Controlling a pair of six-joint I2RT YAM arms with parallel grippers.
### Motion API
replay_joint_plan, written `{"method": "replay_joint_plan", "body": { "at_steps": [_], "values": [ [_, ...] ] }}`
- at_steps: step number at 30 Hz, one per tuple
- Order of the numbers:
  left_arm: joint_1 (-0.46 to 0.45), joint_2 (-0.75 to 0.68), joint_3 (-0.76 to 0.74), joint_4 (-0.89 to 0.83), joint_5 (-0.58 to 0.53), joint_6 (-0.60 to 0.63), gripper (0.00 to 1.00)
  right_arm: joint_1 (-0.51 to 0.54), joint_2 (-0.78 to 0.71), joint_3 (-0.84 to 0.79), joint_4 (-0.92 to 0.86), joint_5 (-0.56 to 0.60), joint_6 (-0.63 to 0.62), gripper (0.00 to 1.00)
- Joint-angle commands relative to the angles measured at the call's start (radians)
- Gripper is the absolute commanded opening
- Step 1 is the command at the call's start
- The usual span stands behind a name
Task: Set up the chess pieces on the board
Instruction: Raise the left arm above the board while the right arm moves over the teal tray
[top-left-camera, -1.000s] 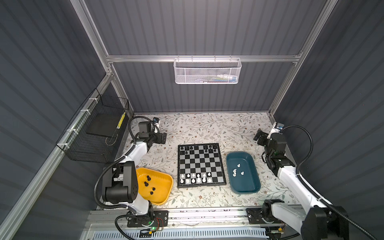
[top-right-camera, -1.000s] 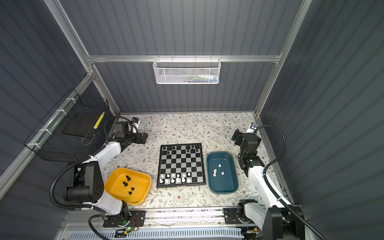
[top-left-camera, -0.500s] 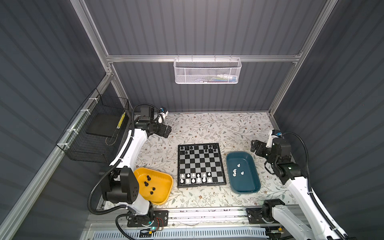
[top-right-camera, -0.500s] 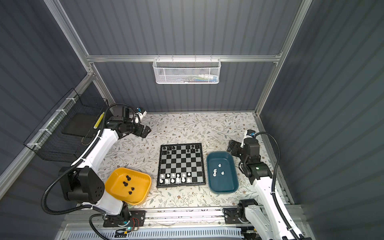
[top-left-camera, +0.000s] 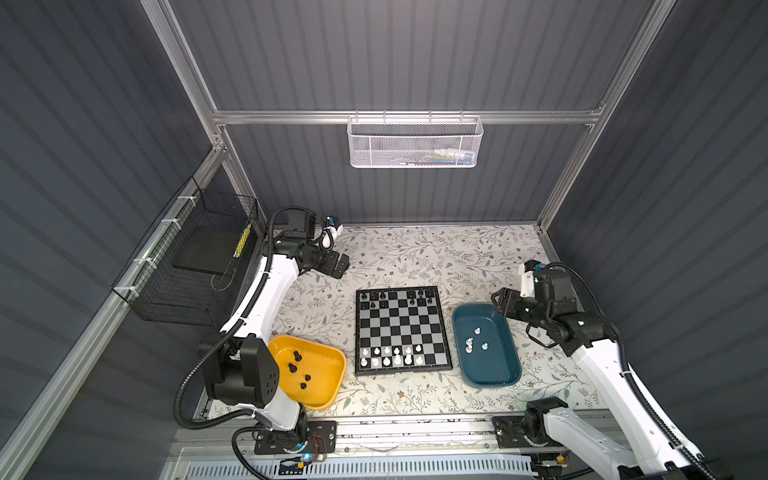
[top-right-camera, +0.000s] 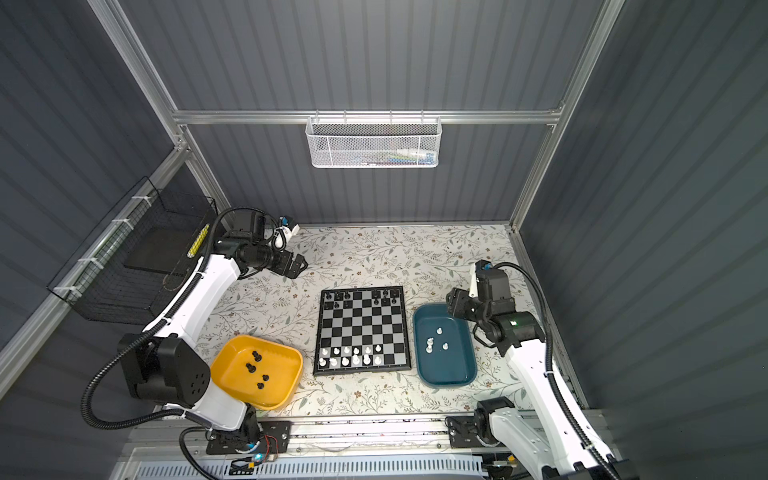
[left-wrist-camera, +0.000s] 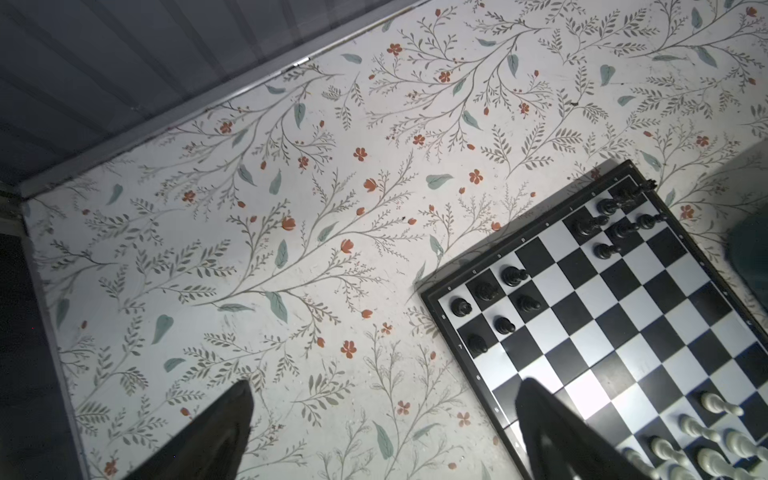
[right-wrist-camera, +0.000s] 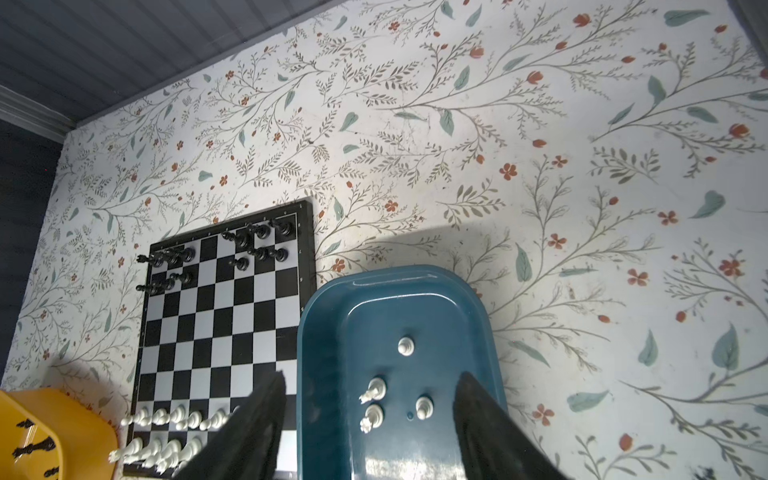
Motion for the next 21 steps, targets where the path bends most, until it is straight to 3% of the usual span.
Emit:
{"method": "replay_joint_plan", "body": {
  "at_steps": [1,10,21],
  "values": [
    [-0.010,0.009,-0.013,-0.052,0.055,-0.043,0.99,0.012,0.016,0.039,-0.135,-0.008,0.002,0.66],
    [-0.015,0.063,0.115,-0.090,0.085,-0.056,1.00,0.040,0.129,0.053,-0.195,-0.067,-0.004,0.60],
    [-0.023,0.089,0.169,-0.180,0.121,-0.014,0.99,0.084,0.269,0.047,-0.178,-0.019,0.027,0.58]
  ]
}}
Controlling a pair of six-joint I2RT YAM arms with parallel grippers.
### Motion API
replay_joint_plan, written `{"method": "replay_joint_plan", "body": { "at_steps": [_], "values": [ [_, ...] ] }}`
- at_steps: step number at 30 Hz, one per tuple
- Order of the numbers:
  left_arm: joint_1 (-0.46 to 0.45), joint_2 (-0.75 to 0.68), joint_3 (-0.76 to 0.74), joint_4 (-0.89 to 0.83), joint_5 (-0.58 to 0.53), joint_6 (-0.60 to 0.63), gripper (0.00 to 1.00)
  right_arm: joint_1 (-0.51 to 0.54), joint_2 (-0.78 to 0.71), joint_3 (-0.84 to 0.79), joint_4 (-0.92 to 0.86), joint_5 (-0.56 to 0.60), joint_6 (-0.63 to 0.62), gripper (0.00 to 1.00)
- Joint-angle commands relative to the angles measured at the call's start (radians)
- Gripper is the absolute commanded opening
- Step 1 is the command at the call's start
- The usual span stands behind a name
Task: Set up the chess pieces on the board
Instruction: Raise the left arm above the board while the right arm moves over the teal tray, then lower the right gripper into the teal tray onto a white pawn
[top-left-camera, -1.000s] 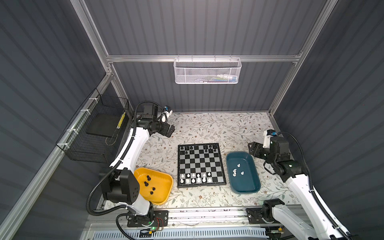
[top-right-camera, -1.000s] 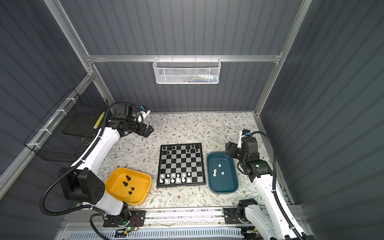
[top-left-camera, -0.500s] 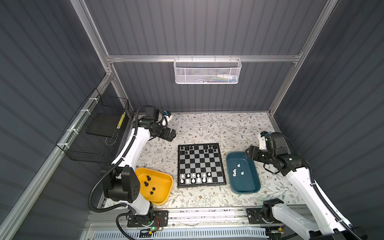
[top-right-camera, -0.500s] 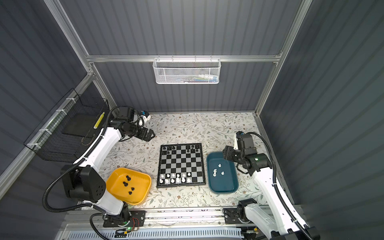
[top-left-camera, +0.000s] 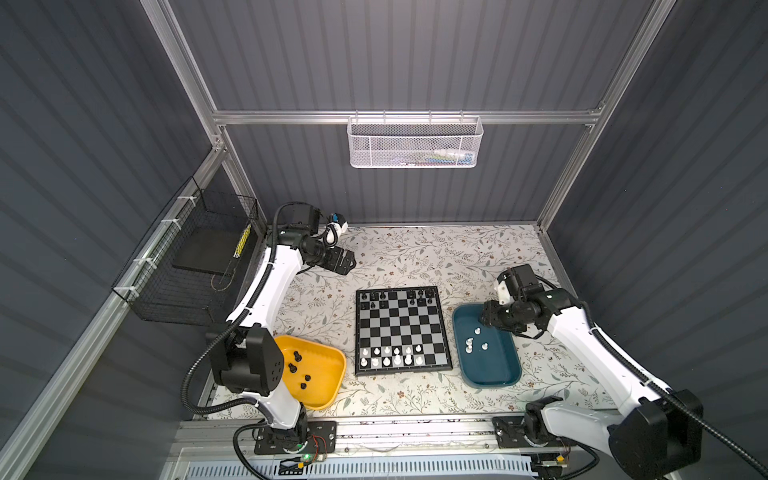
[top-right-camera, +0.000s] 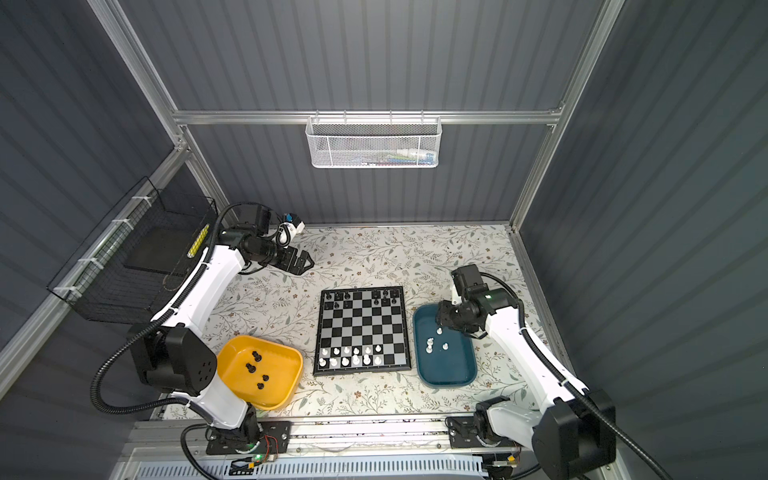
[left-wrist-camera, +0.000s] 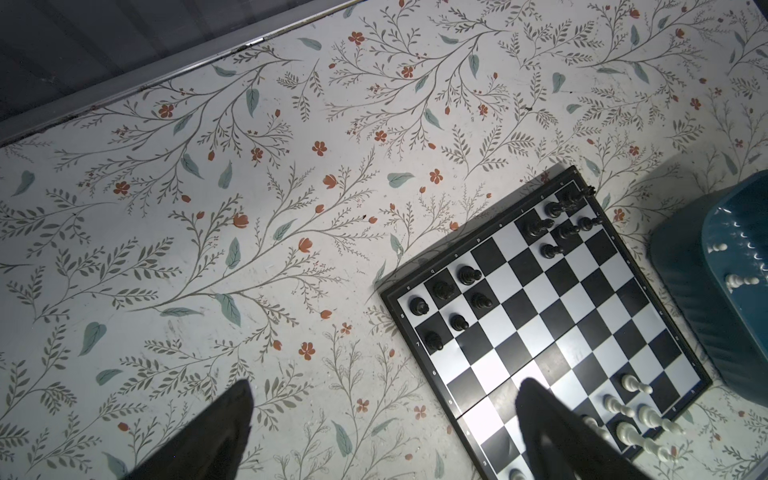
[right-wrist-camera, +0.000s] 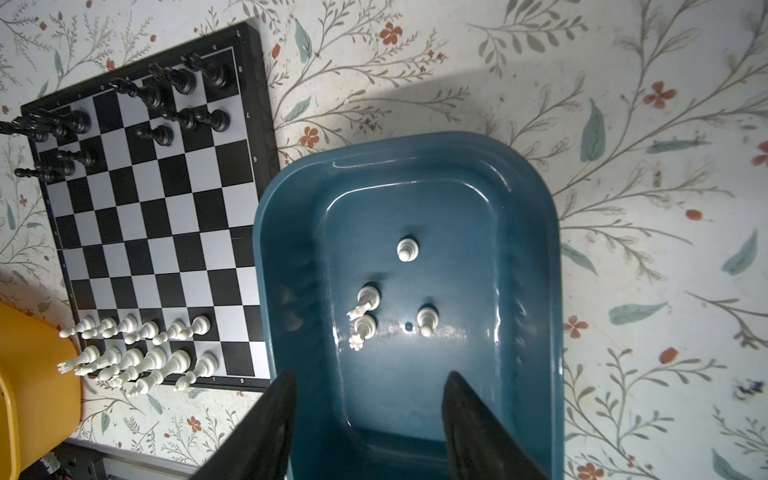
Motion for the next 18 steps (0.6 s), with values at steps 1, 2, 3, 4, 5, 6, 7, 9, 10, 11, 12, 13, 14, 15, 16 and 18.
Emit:
{"method": "replay_joint_plan", "body": {
  "at_steps": [1,2,3,4,5,6,7,9,10,11,12,13,14,15,16,18],
  "values": [
    [-0.010,0.004,0.023,-0.067,0.057,0.032,1.00,0.006,0.016,0.000,-0.004,0.034,0.021,0.58],
    [-0.012,0.002,0.021,-0.071,0.062,0.042,1.00,0.007,0.022,-0.004,0.005,0.041,0.024,0.59],
    [-0.016,0.002,0.020,-0.072,0.057,0.048,0.99,0.006,0.028,-0.008,0.012,0.046,0.026,0.59],
    [-0.021,0.005,0.021,-0.075,0.044,0.054,0.99,0.006,0.034,-0.012,0.019,0.048,0.028,0.59],
    [-0.024,0.011,0.025,-0.083,0.029,0.066,1.00,0.006,0.043,-0.017,0.027,0.043,0.030,0.58],
    [-0.028,0.019,0.033,-0.098,0.015,0.080,0.99,0.006,0.047,-0.020,0.031,0.042,0.034,0.59],
    [-0.030,0.029,0.041,-0.112,0.001,0.091,0.99,0.007,0.053,-0.025,0.037,0.049,0.039,0.58],
    [-0.034,0.037,0.050,-0.125,-0.013,0.098,0.99,0.006,0.062,-0.032,0.041,0.054,0.040,0.57],
    [-0.035,0.035,0.047,-0.125,-0.011,0.099,1.00,0.007,0.070,-0.033,0.043,0.054,0.038,0.56],
    [-0.036,0.029,0.041,-0.125,-0.010,0.099,1.00,0.007,0.078,-0.034,0.043,0.055,0.038,0.55],
    [-0.038,0.021,0.028,-0.115,-0.010,0.096,1.00,0.006,0.089,-0.034,0.043,0.060,0.038,0.54],
    [-0.040,0.012,0.014,-0.099,-0.011,0.095,1.00,0.007,0.101,-0.034,0.044,0.061,0.036,0.51],
    [-0.042,0.005,0.002,-0.084,-0.013,0.092,0.99,0.007,0.113,-0.032,0.043,0.061,0.034,0.50],
    [-0.044,0.004,-0.004,-0.079,-0.014,0.092,1.00,0.008,0.124,-0.030,0.043,0.059,0.033,0.49],
    [-0.046,0.007,-0.006,-0.079,-0.014,0.090,0.99,0.008,0.137,-0.027,0.044,0.055,0.030,0.48],
    [-0.049,0.015,-0.005,-0.088,-0.013,0.094,1.00,0.008,0.160,-0.024,0.050,0.048,0.025,0.46]
  ]
}}
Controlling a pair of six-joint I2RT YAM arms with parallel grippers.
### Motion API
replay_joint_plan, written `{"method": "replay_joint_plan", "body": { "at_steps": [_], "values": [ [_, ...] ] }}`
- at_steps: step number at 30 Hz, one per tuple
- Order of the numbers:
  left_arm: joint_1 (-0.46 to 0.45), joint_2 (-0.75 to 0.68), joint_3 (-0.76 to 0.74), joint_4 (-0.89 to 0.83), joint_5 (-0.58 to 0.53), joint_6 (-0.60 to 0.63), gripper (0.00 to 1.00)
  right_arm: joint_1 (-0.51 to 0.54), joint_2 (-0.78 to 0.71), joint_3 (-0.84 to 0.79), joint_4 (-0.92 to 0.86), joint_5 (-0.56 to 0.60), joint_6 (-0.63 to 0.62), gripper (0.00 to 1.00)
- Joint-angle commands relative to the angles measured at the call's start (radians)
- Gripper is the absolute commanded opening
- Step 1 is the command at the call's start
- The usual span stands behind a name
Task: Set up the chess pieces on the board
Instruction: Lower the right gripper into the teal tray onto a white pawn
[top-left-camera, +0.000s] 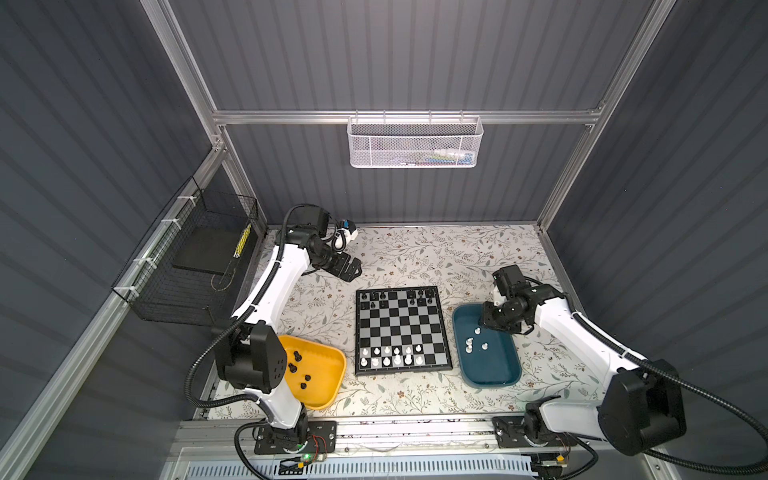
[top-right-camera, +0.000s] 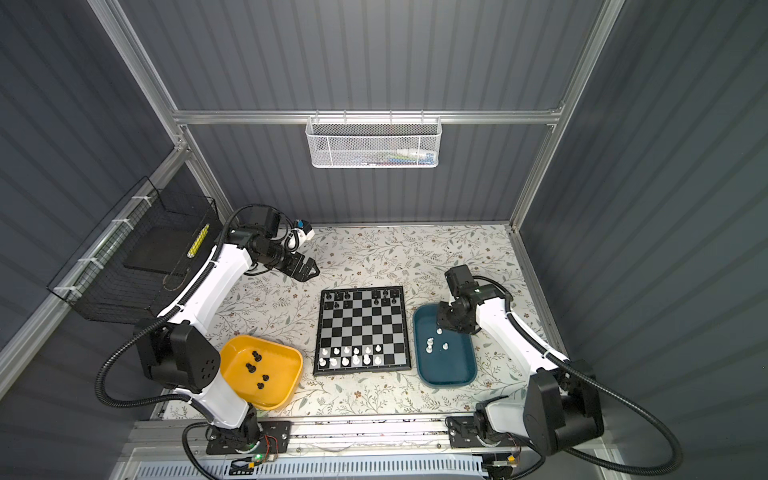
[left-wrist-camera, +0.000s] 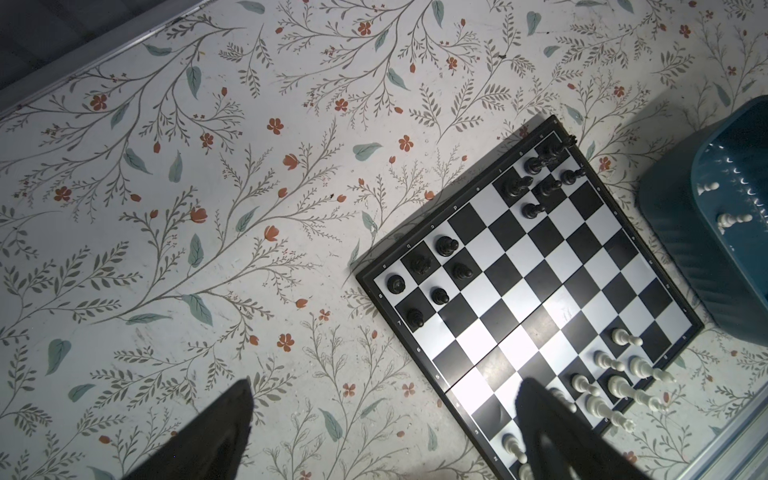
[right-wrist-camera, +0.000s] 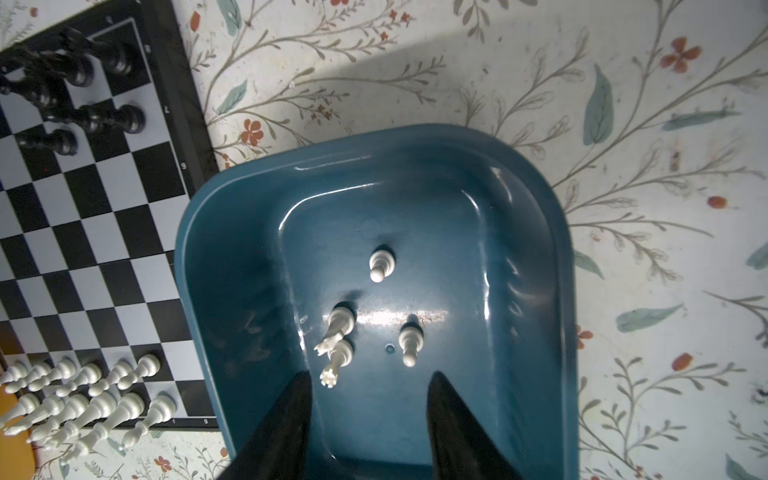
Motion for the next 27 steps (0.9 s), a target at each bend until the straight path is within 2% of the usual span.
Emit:
{"method": "replay_joint_plan", "body": {
  "at_steps": [1,15,22,27],
  "values": [
    [-0.009,-0.003,-0.010,-0.022,-0.005,0.021,1.00,0.005,0.036,0.002,0.002,0.002,-0.011,0.45],
    [-0.018,-0.001,-0.024,-0.004,-0.030,0.016,1.00,0.007,0.149,0.013,0.038,0.024,-0.020,0.41],
    [-0.022,0.005,-0.014,-0.022,-0.103,0.058,1.00,0.017,0.219,0.032,0.061,0.035,-0.029,0.39],
    [-0.022,-0.012,-0.030,-0.010,-0.105,0.057,0.99,0.024,0.251,0.035,0.077,0.041,-0.031,0.38]
  ]
}}
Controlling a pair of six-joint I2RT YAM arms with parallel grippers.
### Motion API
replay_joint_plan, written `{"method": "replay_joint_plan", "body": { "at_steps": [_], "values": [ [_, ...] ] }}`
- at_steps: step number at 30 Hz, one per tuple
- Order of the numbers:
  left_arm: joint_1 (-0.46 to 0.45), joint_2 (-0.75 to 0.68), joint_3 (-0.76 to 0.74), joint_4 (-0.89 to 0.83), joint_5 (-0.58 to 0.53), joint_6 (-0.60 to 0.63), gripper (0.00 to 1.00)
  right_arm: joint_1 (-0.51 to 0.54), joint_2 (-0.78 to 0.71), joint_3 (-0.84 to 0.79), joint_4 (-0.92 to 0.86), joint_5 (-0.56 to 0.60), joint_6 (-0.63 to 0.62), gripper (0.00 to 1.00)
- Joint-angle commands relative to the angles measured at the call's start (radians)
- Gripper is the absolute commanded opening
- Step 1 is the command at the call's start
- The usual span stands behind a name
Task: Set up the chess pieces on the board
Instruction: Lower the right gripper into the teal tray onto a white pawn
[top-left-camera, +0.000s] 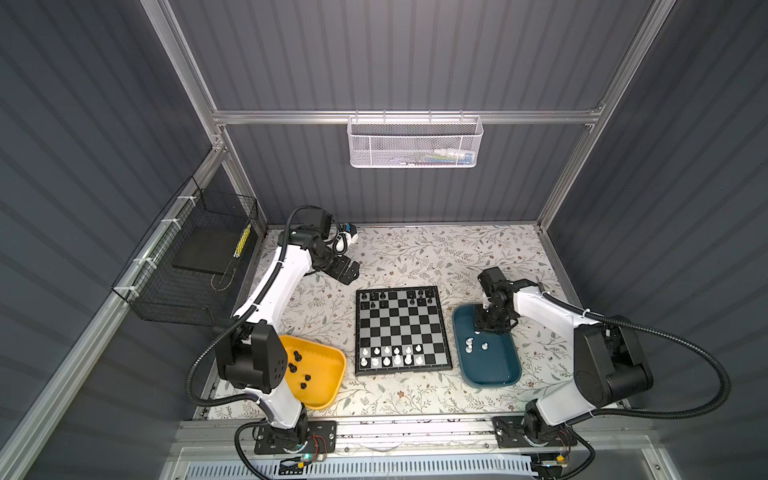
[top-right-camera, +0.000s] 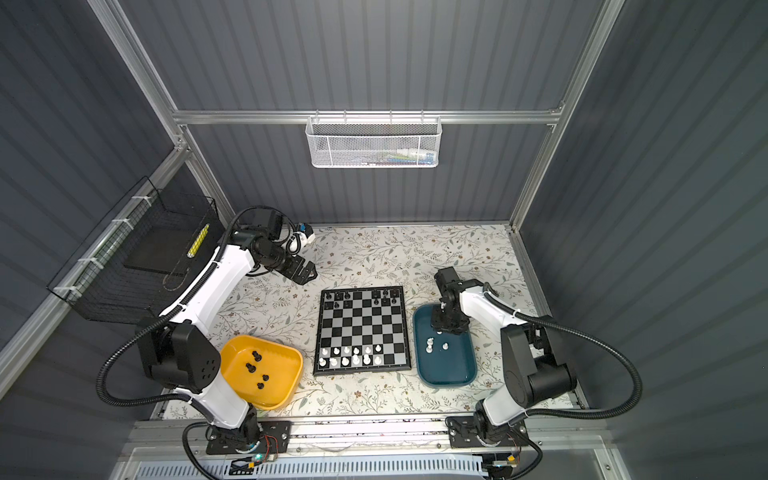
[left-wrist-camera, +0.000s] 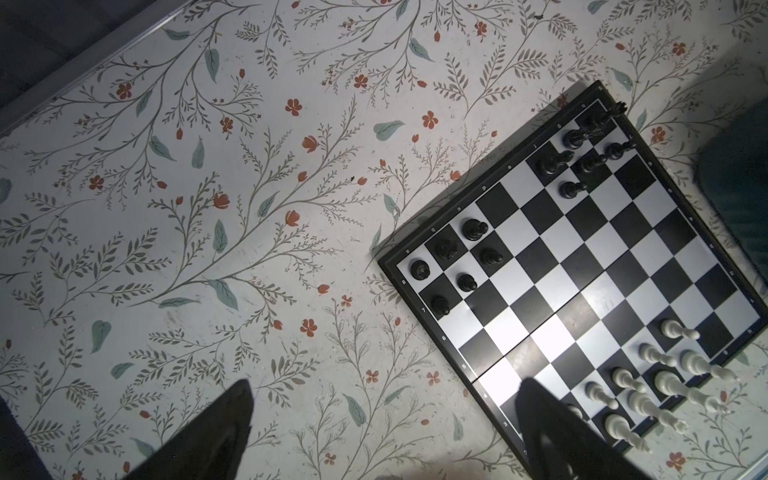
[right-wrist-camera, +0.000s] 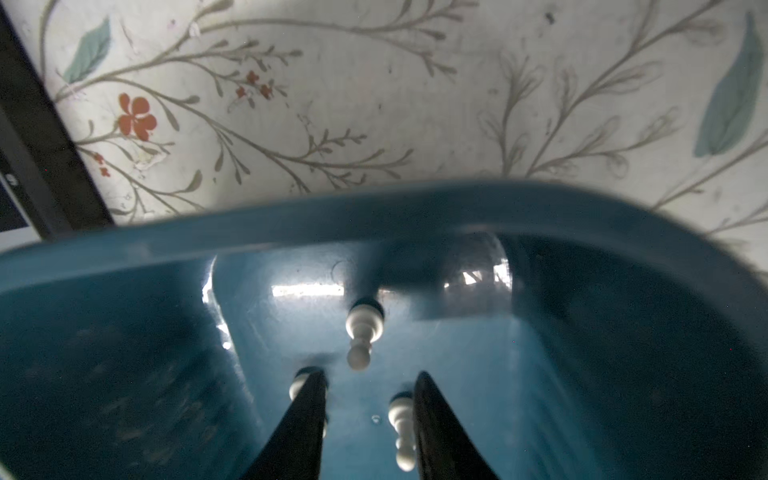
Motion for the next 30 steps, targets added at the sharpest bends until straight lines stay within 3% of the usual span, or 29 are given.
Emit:
{"method": "replay_joint_plan", "body": {
  "at_steps": [1,17,23,30],
  "values": [
    [-0.004,-0.015,-0.020,-0.006,-0.016,0.016,1.00,0.009,0.014,0.017,0.007,0.018,-0.010,0.37],
    [-0.007,-0.039,-0.053,0.015,0.023,0.008,0.99,0.015,0.039,0.035,-0.001,0.049,-0.034,0.33],
    [-0.007,-0.054,-0.051,0.061,-0.066,0.016,0.99,0.020,0.041,0.046,0.009,0.034,-0.025,0.31],
    [-0.008,-0.055,-0.050,0.075,-0.067,0.016,0.99,0.028,0.045,0.034,0.019,0.040,-0.020,0.29]
  ]
}}
